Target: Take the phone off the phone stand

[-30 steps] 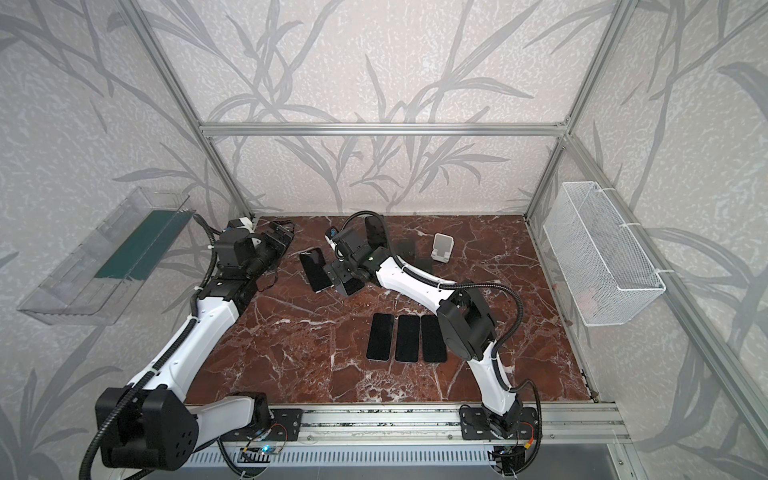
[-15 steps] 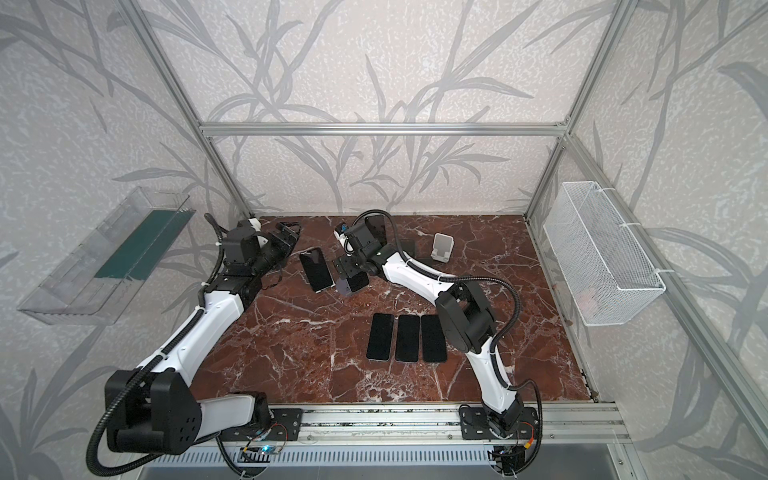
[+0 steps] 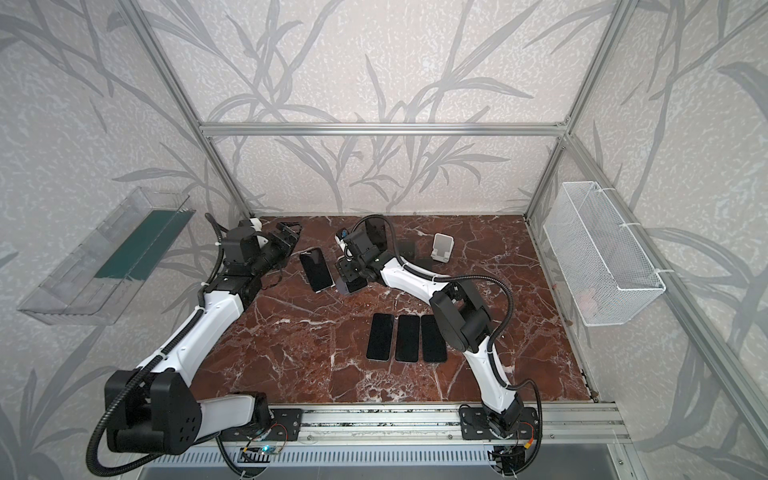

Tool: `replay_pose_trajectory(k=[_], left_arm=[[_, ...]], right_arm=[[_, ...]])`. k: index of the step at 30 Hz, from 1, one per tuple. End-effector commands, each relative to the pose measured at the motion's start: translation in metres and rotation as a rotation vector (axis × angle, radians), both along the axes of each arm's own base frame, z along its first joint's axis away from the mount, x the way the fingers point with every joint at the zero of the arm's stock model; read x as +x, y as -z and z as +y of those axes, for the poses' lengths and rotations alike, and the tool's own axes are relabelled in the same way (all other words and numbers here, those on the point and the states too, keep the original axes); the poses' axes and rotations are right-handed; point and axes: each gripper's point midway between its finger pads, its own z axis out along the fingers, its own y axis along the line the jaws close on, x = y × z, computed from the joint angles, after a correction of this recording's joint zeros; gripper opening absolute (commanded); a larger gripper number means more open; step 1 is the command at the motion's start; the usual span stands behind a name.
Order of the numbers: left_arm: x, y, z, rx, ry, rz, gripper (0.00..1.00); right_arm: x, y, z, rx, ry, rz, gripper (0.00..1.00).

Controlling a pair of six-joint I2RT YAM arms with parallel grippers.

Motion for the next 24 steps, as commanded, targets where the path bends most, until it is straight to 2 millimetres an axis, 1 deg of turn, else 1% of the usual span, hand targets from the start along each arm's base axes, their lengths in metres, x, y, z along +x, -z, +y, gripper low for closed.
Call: replay_pose_trajectory(k=[1, 4, 8, 11, 15, 18, 21, 24], left_arm=[[0.005, -0.022, -0.001, -0.016, 0.007, -0.059, 0.89], [0.005, -0.022, 0.0, -0.017, 0.007, -0.06, 0.89], [0.005, -0.025, -0.005, -0.035, 0.027, -0.072, 0.89], [0.005, -0.025, -0.005, -0.039, 0.029, -0.077, 0.89], [0.006, -0.027, -0.008, -0.047, 0.043, -0.087, 0.89], [0.007, -0.026, -0.009, -0.049, 0.049, -0.085, 0.89], [0.007, -0.026, -0.017, -0.042, 0.071, -0.091, 0.89], [0.003, -0.026, -0.038, -0.012, 0.124, -0.094, 0.89]], right_arm=[[-0.008, -0.028, 0.001, 0.007, -0.004, -0.075, 0.66], [-0.013, -0.042, 0.0, 0.039, -0.007, -0.085, 0.64], [-0.02, -0.064, -0.001, 0.08, -0.013, -0.107, 0.64], [-0.025, -0.076, 0.0, 0.089, -0.025, -0.12, 0.64], [-0.025, -0.085, -0.006, 0.084, -0.017, -0.141, 0.64], [-0.029, -0.096, -0.011, 0.082, -0.015, -0.155, 0.64], [-0.035, -0.111, -0.024, 0.072, 0.005, -0.177, 0.64], [-0.048, -0.124, -0.049, 0.048, 0.036, -0.187, 0.64]])
